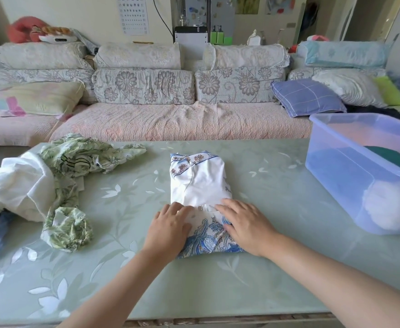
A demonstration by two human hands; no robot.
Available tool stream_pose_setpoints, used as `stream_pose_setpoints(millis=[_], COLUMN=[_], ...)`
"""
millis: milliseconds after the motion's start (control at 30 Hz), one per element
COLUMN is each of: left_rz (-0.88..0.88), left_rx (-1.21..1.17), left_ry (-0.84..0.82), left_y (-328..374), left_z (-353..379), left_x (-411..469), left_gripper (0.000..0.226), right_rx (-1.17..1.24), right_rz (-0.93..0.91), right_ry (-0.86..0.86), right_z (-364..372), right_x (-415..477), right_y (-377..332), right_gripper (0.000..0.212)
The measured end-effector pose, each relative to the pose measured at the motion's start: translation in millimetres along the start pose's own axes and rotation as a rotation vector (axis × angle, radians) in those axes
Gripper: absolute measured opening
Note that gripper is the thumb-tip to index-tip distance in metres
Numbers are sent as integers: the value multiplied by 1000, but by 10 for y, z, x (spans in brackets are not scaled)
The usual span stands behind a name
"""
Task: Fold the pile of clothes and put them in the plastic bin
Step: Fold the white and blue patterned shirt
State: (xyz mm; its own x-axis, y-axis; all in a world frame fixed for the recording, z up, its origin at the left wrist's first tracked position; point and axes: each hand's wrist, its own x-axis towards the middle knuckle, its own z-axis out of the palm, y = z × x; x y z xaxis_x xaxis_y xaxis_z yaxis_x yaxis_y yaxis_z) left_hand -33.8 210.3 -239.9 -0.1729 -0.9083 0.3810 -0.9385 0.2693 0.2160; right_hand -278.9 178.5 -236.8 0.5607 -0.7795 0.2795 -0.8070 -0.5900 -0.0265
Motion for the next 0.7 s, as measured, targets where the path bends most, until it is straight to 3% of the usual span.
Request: stream_pose_setpoints(millis=[133, 200, 267, 367, 500, 567, 700], left_rz=[-38, 41, 116, 128, -89, -199, -192], left_rx=[-197, -214, -139, -102, -334, -291, -220], left_ry=[-19, -87, -120, -125, -86, -112, -94], left_y=[-41, -66, -104, -150, -162, -194, -233], left_z=[-89, -141, -149, -120, -175, -176, -48], left_x=[136, 169, 162, 178, 324, 391, 416], left_gripper=[18, 22, 32, 27, 22, 22, 18], right_rx=[63, 50, 53, 77, 8, -77, -107], right_rz=[71, 115, 145, 174, 195, 201, 238], right_ry=[183, 171, 85, -15, -29, -22, -18], right_z=[-49, -82, -111, -152, -177, -145, -45], right_x=[57, 107, 148, 228, 316, 363, 430], right_y=[-32, 30, 87, 135, 141, 130, 104], right_gripper=[22, 11, 16, 21, 32, 32, 30])
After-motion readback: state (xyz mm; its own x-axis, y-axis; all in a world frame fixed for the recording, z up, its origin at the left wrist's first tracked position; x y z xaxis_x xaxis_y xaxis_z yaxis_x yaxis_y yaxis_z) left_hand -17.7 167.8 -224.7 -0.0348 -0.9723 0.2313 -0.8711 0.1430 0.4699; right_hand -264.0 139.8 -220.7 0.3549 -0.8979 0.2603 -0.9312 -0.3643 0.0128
